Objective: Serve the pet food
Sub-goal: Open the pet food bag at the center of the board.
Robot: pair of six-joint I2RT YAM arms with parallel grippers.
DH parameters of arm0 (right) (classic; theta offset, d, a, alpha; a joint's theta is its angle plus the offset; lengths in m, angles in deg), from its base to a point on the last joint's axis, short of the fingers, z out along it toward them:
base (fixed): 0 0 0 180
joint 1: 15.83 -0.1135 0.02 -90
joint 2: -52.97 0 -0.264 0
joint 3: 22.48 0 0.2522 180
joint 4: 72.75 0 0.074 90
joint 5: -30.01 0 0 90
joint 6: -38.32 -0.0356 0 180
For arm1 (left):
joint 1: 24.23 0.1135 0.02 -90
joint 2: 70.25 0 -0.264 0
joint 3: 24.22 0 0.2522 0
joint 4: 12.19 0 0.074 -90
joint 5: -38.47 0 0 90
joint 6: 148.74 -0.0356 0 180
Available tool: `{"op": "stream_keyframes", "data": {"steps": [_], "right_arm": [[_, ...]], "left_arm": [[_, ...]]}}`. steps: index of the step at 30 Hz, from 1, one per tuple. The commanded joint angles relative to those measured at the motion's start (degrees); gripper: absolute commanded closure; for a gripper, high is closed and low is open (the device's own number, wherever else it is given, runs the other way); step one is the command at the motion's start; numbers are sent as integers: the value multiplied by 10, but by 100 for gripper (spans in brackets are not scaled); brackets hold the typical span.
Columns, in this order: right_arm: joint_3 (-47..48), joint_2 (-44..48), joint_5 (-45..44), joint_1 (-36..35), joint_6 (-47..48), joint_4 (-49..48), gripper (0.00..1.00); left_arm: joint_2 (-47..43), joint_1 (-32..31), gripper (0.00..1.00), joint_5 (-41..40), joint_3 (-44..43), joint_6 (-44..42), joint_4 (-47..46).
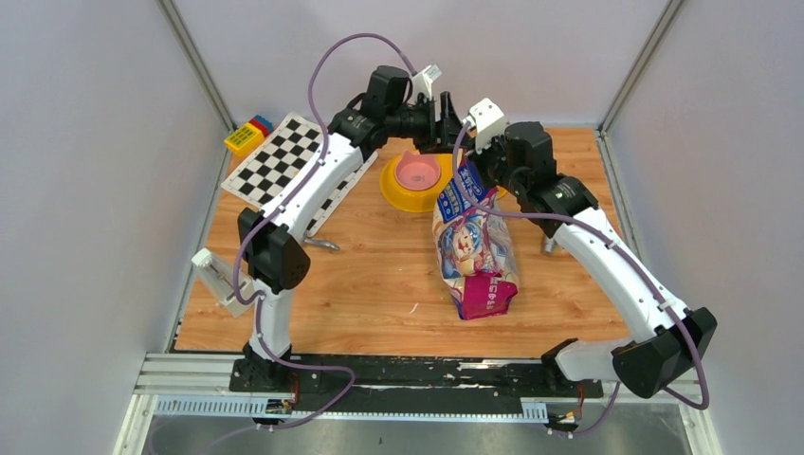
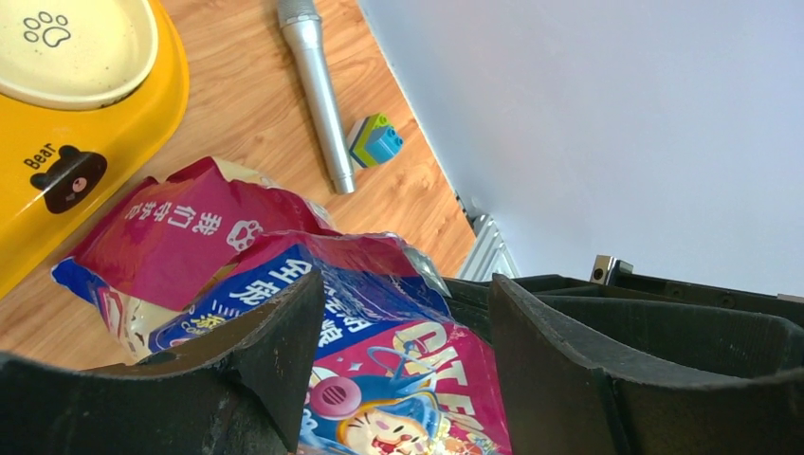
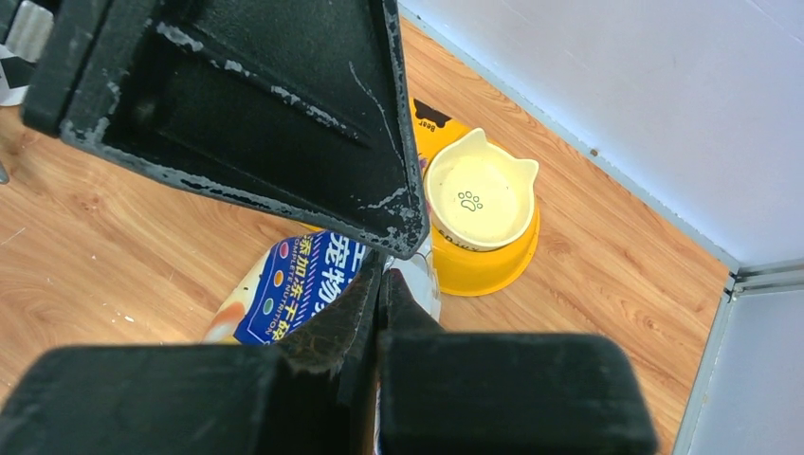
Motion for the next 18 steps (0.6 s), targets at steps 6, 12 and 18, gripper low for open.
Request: {"op": "stream_keyframes", "data": {"steps": [6, 12, 18], "right_arm": [[26, 6, -27, -5, 4, -22, 100], [22, 12, -40, -4, 13, -24, 100], [21, 9, -67, -4, 19, -33, 100]], "left_arm": [[-21, -7, 35, 14, 32, -5, -21], [-20, -7, 49, 6, 29, -9, -15], [-24, -8, 57, -3, 23, -14, -6]]}}
